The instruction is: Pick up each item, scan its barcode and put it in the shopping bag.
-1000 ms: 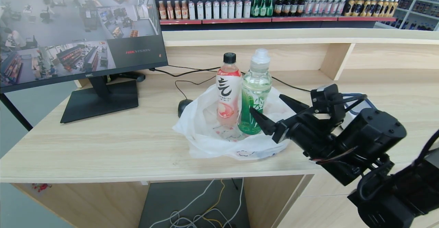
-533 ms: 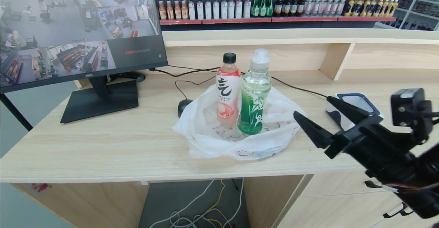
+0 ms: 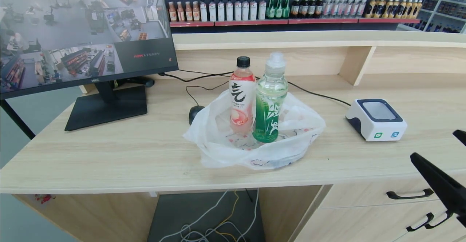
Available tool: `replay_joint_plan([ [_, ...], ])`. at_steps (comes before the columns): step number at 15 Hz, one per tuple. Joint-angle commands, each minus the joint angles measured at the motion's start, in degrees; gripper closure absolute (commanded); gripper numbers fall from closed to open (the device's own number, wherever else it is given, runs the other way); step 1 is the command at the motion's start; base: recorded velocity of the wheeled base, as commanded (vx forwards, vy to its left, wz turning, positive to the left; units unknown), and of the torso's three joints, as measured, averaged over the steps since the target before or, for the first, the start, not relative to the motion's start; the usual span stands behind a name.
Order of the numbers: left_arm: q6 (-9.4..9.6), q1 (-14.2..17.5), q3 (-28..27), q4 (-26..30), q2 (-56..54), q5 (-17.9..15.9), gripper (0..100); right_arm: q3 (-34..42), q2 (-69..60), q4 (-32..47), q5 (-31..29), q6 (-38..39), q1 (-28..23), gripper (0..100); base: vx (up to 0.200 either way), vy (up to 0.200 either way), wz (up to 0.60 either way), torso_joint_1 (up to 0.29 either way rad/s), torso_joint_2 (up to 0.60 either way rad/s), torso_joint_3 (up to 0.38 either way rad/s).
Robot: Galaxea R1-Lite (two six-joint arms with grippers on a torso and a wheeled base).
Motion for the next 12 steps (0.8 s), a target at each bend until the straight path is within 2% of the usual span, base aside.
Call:
replay_joint_plan([
  [1, 0.0, 0.0, 0.0, 0.0, 0.0, 0.0, 0, 0.4, -17.8, 18.1, 0.0, -0.9, -1.0, 0, 0.0, 0.0, 0.0, 0.0, 0.0, 0.0],
  [2, 0.0, 0.0, 0.0, 0.0, 0.0, 0.0, 0, 0.4, -27.4, 33.9, 0.0, -0.7, -1.0, 0, 0.0, 0.0, 0.0, 0.0, 0.0, 0.0],
  [3, 0.0, 0.0, 0.0, 0.0, 0.0, 0.0, 0, 0.4, -36.6, 46.5, 0.0, -1.0, -1.0, 0, 0.0, 0.0, 0.0, 0.0, 0.0, 0.0],
  [4, 0.0, 0.0, 0.0, 0.0, 0.0, 0.0, 0, 0.4, -42.8, 54.6, 0.0, -1.3, -1.1, 0, 0.0, 0.0, 0.0, 0.0, 0.0, 0.0],
  [5, 0.0, 0.0, 0.0, 0.0, 0.0, 0.1, 0, 0.4, -45.5, 57.7, 0.0, -1.3, -1.1, 0, 0.0, 0.0, 0.0, 0.0, 0.0, 0.0],
  [6, 0.0, -0.1, 0.0, 0.0, 0.0, 0.0, 0, 0.4, -52.6, 65.0, 0.0, -1.1, -1.1, 0, 0.0, 0.0, 0.0, 0.0, 0.0, 0.0],
  [7, 0.0, 0.0, 0.0, 0.0, 0.0, 0.1, 0, -0.6, -56.2, 69.3, -0.3, -0.2, -1.3, 0, 0.0, 0.0, 0.0, 0.0, 0.0, 0.0],
  [10, 0.0, 0.0, 0.0, 0.0, 0.0, 0.0, 0, -0.7, -56.4, 69.8, -3.1, 6.1, -1.1, 0, 0.0, 0.0, 0.0, 0.0, 0.0, 0.0],
  [12, 0.0, 0.0, 0.0, 0.0, 0.0, 0.0, 0, 0.3, -56.4, 70.1, -3.3, 7.0, -1.0, 0, 0.0, 0.0, 0.0, 0.0, 0.0, 0.0],
])
